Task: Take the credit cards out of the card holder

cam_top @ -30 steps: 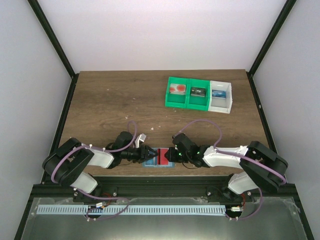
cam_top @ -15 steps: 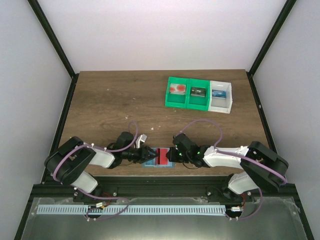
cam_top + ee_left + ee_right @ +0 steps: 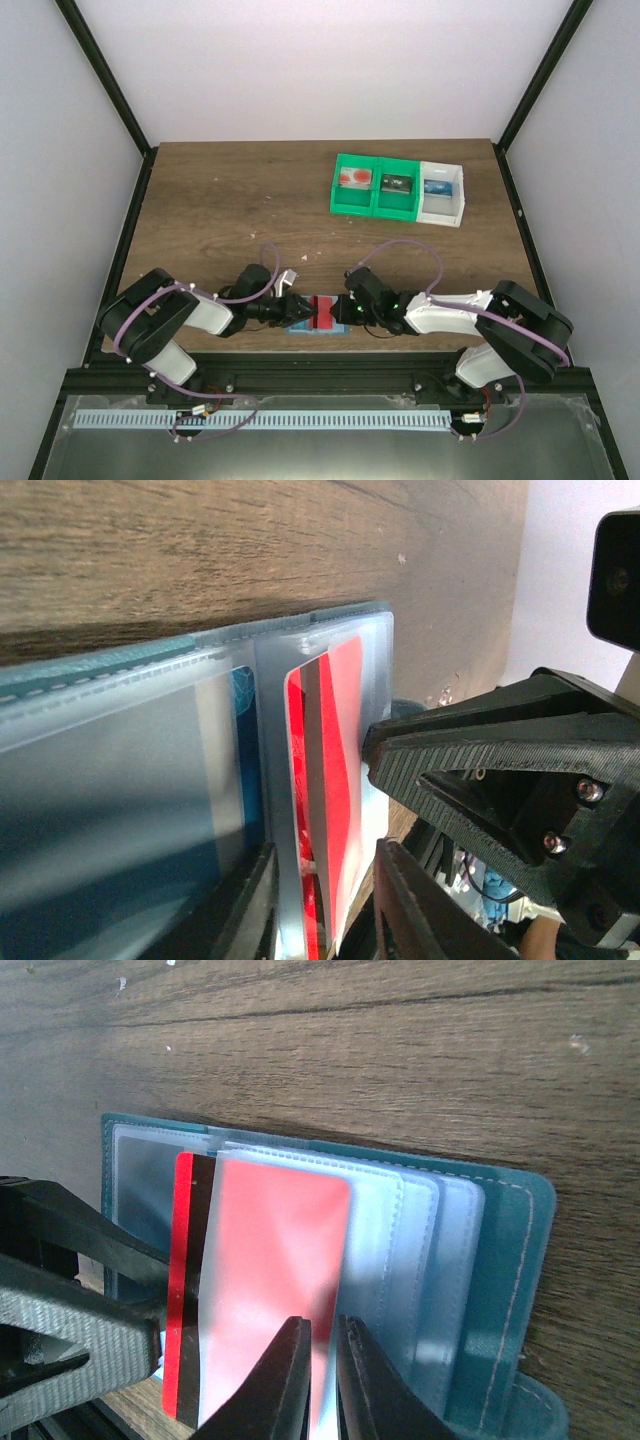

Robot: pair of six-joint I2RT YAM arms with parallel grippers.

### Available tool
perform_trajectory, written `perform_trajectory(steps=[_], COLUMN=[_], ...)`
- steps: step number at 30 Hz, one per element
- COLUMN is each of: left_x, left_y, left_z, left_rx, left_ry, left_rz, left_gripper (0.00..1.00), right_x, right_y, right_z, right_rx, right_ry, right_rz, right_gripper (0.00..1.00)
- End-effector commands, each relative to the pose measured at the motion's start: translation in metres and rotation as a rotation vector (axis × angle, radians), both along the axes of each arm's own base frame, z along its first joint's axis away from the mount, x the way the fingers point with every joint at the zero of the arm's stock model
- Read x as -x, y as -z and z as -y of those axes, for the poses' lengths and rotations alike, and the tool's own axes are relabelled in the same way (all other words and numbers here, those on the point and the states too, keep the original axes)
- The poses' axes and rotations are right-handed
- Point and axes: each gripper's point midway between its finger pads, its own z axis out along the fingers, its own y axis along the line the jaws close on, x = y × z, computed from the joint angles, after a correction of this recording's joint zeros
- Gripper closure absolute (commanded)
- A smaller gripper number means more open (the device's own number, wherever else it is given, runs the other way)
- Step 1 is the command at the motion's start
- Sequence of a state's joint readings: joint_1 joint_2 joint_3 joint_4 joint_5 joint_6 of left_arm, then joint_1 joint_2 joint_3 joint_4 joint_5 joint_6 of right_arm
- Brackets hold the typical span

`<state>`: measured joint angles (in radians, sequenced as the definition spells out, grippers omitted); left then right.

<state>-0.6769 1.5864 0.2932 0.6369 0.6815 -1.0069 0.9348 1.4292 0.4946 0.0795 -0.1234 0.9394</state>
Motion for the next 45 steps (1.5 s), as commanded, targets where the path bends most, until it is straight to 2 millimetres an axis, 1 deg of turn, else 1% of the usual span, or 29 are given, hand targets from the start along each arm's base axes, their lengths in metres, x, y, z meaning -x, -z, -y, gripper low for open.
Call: perform_trajectory(steps=[1,4,7,12,15,18,22,26,27,30,32,34,37,38,39,41,43,45], left_x=[-0.001,-0.001,-0.001,0.001,0.001,-0.003,-0.013,-0.018,-0.019,-0.024,-0.029,-0.033,-0.037,-0.038,-0.038,-0.041,-0.041,-0.041], left_y=[0.000,0.003,0.004,0.003,0.002,-0.004,-0.013,-0.019,-0.021,-0.034,-0.044,-0.056,-0.074,-0.080,-0.084,-0.090,-0.091,-0.094], left_z=[0.002,0.001,0.000,-0.002,-0.006,-0.011,-0.024,-0.040,-0.043,-0.048,-0.052,-0.054,-0.053,-0.052,-0.051,-0.051,-0.051,-0.051], left_rx=[-0.001,-0.016,-0.023,-0.019,-0.036,-0.039,-0.067,-0.089,-0.090,-0.077,-0.076,-0.069,-0.044,-0.035,-0.031,-0.029,-0.025,0.005], left_ry=[0.003,0.000,-0.004,-0.009,-0.024,-0.038,-0.076,-0.128,-0.141,-0.166,-0.176,-0.182,-0.167,-0.160,-0.153,-0.146,-0.143,-0.132], left_rz=[0.010,-0.002,-0.004,-0.008,-0.017,-0.006,0.022,0.024,0.026,0.058,0.085,0.120,0.151,0.162,0.171,0.194,0.196,0.181], left_gripper=[0.79,0.92,1.00,1.00,1.00,1.00,1.00,1.00,1.00,1.00,1.00,1.00,1.00,1.00,1.00,1.00,1.00,1.00], right_x=[0.011,0.011,0.011,0.013,0.012,0.009,0.007,0.006,0.004,-0.006,-0.013,-0.020,-0.027,-0.027,-0.027,-0.026,-0.018,-0.011], right_y=[0.018,0.019,0.022,0.026,0.021,0.016,0.010,0.007,0.003,-0.014,-0.031,-0.052,-0.088,-0.102,-0.114,-0.135,-0.152,-0.161], right_z=[0.011,0.012,0.014,0.016,0.015,0.016,0.016,0.015,0.014,0.011,0.007,0.002,-0.002,-0.003,-0.003,-0.003,-0.006,-0.009], right_rx=[0.058,0.061,0.071,0.080,0.075,0.081,0.077,0.078,0.076,0.076,0.069,0.056,0.033,0.040,0.028,0.032,0.022,0.025], right_ry=[-0.002,0.000,0.004,0.001,-0.007,-0.007,-0.006,-0.011,-0.016,-0.032,-0.066,-0.120,-0.203,-0.251,-0.262,-0.330,-0.418,-0.497], right_rz=[-0.045,-0.045,-0.047,-0.052,-0.034,-0.012,0.004,0.015,0.029,0.103,0.182,0.298,0.533,0.634,0.703,0.871,1.012,1.118], right_gripper=[0.90,0.90,0.90,0.89,0.88,0.87,0.87,0.87,0.87,0.87,0.86,0.84,0.82,0.82,0.81,0.79,0.78,0.75])
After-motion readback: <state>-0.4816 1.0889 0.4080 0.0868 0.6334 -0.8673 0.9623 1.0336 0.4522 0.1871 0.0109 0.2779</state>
